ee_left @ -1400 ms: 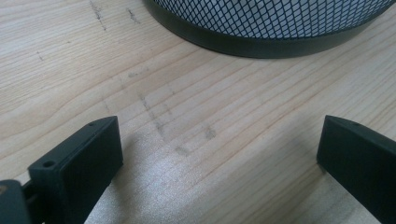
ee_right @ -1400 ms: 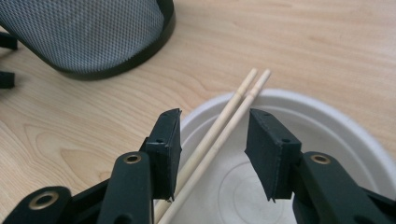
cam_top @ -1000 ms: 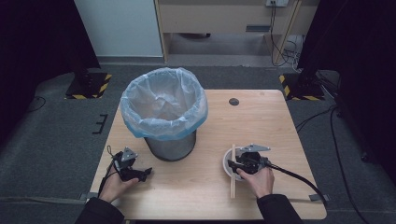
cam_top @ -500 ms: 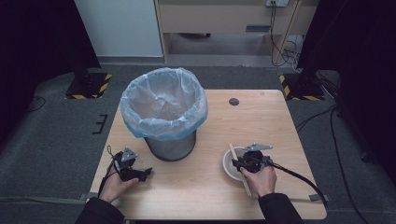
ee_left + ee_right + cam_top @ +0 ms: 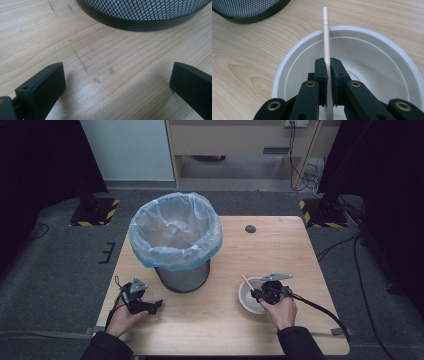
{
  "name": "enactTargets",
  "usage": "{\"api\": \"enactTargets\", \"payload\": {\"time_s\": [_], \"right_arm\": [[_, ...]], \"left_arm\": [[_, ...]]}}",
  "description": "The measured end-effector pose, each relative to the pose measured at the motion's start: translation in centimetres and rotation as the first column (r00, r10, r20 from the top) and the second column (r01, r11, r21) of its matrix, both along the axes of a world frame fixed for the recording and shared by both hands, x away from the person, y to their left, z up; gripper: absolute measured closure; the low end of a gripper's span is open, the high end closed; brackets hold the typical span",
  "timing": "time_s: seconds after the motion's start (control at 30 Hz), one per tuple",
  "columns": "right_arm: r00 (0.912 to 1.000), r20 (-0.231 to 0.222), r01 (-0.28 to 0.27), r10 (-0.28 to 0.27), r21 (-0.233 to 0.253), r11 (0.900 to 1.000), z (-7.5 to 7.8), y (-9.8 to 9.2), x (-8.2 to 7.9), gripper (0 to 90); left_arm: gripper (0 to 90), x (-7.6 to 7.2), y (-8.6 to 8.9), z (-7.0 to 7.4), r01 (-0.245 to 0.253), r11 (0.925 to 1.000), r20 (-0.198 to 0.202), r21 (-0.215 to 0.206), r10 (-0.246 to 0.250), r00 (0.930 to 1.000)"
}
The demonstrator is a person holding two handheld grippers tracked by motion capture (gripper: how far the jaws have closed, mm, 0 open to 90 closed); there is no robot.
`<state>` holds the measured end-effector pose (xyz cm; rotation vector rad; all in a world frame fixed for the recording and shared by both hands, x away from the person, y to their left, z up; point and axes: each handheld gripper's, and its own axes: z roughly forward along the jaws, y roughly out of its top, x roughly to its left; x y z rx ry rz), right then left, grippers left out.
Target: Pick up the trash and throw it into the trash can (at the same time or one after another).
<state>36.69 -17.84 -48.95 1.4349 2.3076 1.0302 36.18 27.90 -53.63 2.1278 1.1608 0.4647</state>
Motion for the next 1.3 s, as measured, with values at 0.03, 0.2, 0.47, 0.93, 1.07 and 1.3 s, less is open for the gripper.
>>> {"api": "enactTargets", "payload": {"time_s": [0.03, 0.2, 0.47, 0.93, 1.07, 1.3], "right_arm": [[1.0000, 0.002, -0.001, 0.001, 0.000, 1.000, 0.0, 0.0, 0.0, 85.6], [1.0000, 0.002, -0.002, 0.002, 0.004, 1.000, 0.1, -0.1, 0.0, 85.6], [0.9997, 0.022, 0.007, -0.008, 0.051, 0.999, 1.1, -0.6, 0.0, 85.6], [0.9900, 0.121, 0.048, -0.072, 0.189, 0.981, 4.5, -3.1, -0.3, 85.6], [0.9833, 0.157, 0.055, -0.092, 0.224, 0.973, 5.5, -3.9, -0.4, 85.6], [0.9690, 0.217, 0.054, -0.119, 0.282, 0.958, 7.4, -4.9, -0.8, 85.6]], "left_arm": [[0.0, 0.0, 0.0, 0.0, 0.000, 1.0000, 0.000, 0.000, 0.000, 1.0000], [0.0, 0.0, 0.0, 0.0, 0.000, 1.0000, 0.000, 0.000, 0.000, 1.0000], [0.0, 0.0, 0.0, 0.0, 0.000, 1.0000, 0.000, 0.000, 0.000, 1.0000], [0.0, 0.0, 0.0, 0.0, 0.000, 1.0000, 0.000, 0.000, 0.000, 1.0000], [0.0, 0.0, 0.0, 0.0, 0.000, 1.0000, 0.000, 0.000, 0.000, 1.0000], [0.0, 0.0, 0.0, 0.0, 0.000, 1.0000, 0.000, 0.000, 0.000, 1.0000]]}}
